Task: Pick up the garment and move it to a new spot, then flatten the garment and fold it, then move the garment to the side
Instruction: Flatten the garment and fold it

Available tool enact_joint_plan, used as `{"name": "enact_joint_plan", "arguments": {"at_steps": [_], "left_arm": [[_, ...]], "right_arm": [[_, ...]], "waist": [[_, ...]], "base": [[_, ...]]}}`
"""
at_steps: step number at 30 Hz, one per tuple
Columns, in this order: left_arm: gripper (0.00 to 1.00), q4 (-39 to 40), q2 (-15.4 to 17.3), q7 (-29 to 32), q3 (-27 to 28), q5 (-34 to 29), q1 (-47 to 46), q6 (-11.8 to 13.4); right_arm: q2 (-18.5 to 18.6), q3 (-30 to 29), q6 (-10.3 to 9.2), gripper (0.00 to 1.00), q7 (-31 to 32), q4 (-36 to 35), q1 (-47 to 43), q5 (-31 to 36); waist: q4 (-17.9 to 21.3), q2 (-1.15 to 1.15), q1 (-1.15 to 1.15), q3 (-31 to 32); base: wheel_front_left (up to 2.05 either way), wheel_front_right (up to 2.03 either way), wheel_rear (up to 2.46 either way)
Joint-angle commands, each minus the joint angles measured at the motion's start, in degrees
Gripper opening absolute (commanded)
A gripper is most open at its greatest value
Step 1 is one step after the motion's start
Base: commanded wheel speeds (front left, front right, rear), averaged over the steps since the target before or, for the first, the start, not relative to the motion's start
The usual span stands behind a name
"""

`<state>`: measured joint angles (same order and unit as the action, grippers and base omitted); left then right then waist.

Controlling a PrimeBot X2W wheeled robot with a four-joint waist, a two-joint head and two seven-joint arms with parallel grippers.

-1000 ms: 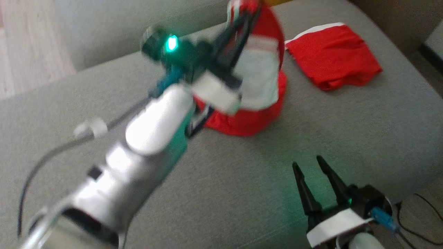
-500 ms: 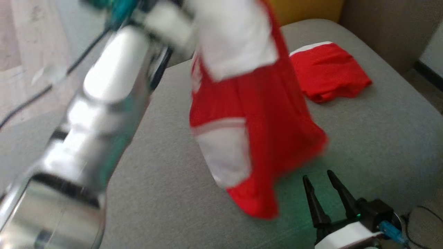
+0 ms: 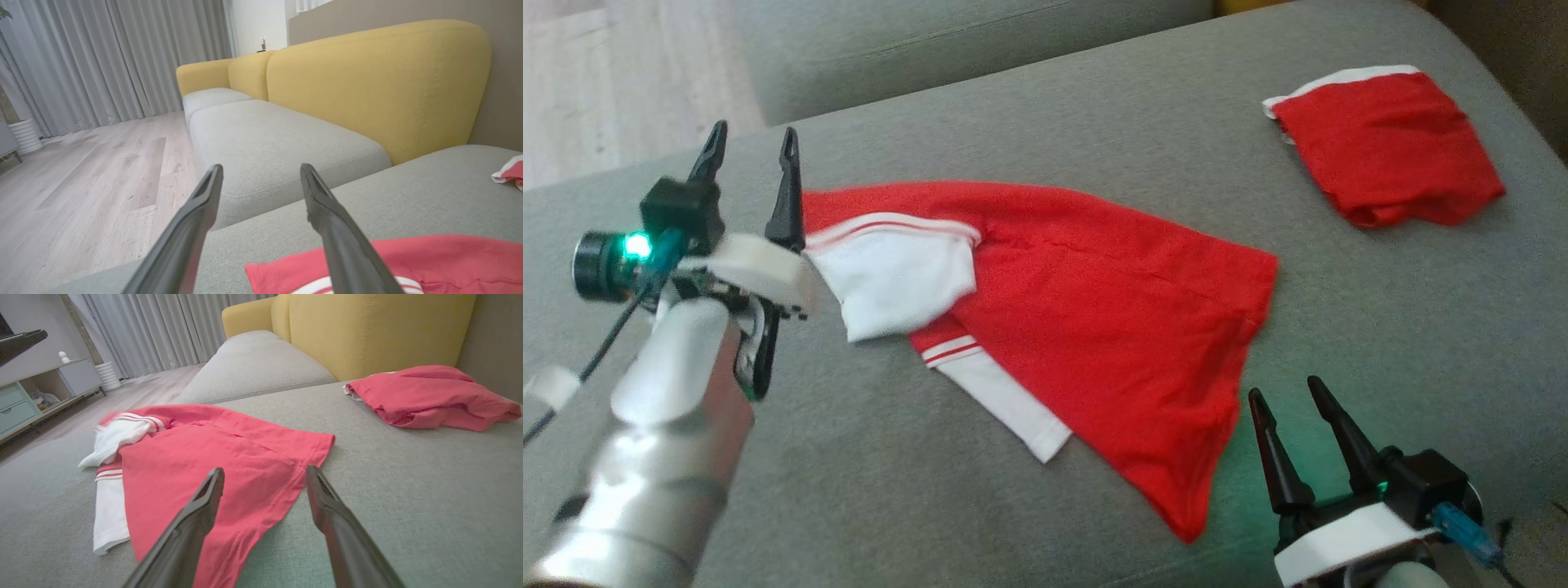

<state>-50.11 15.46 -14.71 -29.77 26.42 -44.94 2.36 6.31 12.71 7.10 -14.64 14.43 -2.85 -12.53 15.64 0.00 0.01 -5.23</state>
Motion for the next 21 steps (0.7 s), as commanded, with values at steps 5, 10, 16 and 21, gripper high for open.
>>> {"name": "enact_joint_plan", "arguments": {"at_steps": [5,10,16,21], "left_arm": [[1.00,8.4,1.2,-0.3,6.3,-1.5,7.6,2.6],[1.00,10.0,-2.7,-0.3,6.9,-2.7,15.1,2.3],[1.00,5.1,-7.7,-0.3,5.8,-3.5,14.9,1.5],[1.00,-0.7,-9.5,-0.3,6.7,-2.7,11.9,1.3]], "right_arm": [[1.0,0.8,0.39,1.00,-0.4,-1.5,1.2,0.0],[0.9,0.9,0.39,1.00,-0.4,-1.7,1.6,-0.2],[1.5,1.8,0.39,1.00,-0.4,-1.9,3.5,-0.7],[1.9,2.1,0.39,1.00,-0.4,-1.6,4.5,-1.0]], "waist": [[-3.7,0.00,-0.01,-0.3],[-5.5,0.00,-0.01,-0.9],[-5.4,0.00,-0.01,-4.2],[-3.8,0.00,-0.01,-6.5]], "base": [[0.00,0.00,0.00],[0.00,0.00,0.00],[0.00,0.00,0.00],[0.00,0.00,0.00]]}}
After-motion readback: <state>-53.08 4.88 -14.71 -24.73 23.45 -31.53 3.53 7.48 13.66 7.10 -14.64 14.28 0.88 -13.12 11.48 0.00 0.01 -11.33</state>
